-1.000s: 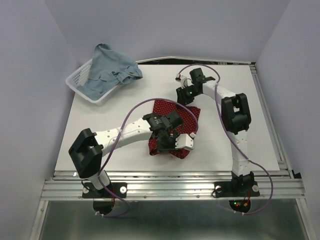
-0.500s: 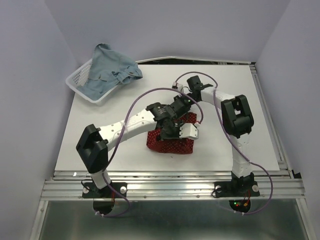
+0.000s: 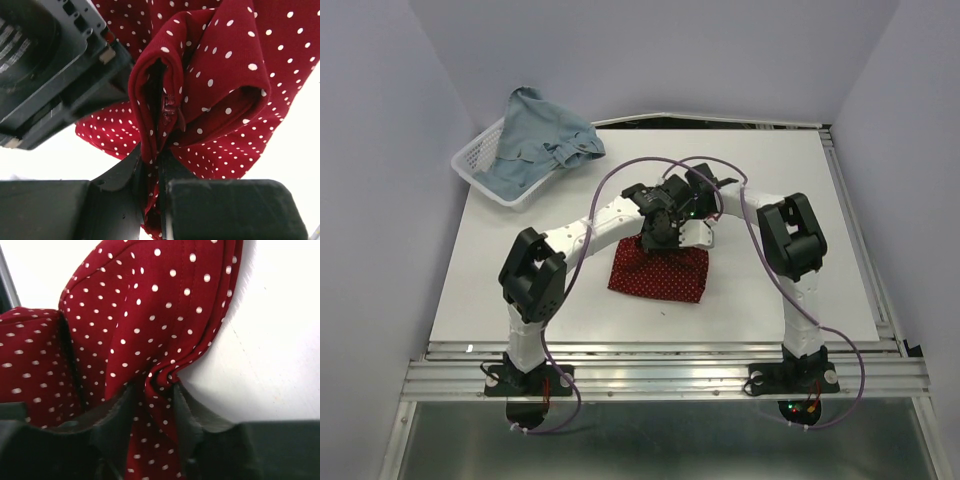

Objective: Fold and stack the skirts
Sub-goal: Fold the skirt

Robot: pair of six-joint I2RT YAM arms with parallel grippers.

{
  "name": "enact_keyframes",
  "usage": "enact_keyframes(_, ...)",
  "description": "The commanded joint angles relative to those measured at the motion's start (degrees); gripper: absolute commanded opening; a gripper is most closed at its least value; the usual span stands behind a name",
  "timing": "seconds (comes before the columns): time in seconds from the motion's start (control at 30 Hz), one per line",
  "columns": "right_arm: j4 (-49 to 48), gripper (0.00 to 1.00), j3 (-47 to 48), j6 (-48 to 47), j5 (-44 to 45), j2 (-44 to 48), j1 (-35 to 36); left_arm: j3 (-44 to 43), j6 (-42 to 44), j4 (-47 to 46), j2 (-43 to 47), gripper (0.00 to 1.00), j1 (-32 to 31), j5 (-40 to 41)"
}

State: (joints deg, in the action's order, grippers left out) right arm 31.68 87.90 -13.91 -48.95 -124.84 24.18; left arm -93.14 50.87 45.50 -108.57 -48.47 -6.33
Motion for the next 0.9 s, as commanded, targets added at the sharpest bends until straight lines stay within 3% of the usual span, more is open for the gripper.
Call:
enact_keyframes(0.0,-0.22,0.45,3.15,1.78,5.61,0.29,-0.10,-3.27,2.39,-1.64,-0.23,0.06,-0.05,0.79)
enact_keyframes(0.1,-0.39,0.57,8.58,4.67,9.56,-0.14,-3.08,-3.10,2.56,-0.33,0.55,0.06,-0.05,-1.31)
enact_keyframes(0.33,-0.13,0.55,16.43,1.70,16.51,-1.81,-5.02,-1.69,2.48,1.87,1.79,0.06,-0.14,-3.08)
enact_keyframes(0.47,1.10,0.49,15.64,0.38,15.99,-3.48,-5.02,-2.74,3.00,2.58,1.53,0.07,-0.14,-2.73)
enact_keyframes(0.7,3.73,0.24,12.57,1.25,8.62,-7.87,-5.02,-7.92,4.93,3.02,-1.11,0.08,0.04,-0.44)
enact_keyframes(0.87,3.48,0.17,10.37,2.40,5.79,-9.46,-5.02,-12.32,5.90,4.34,-3.84,0.08,0.30,0.09)
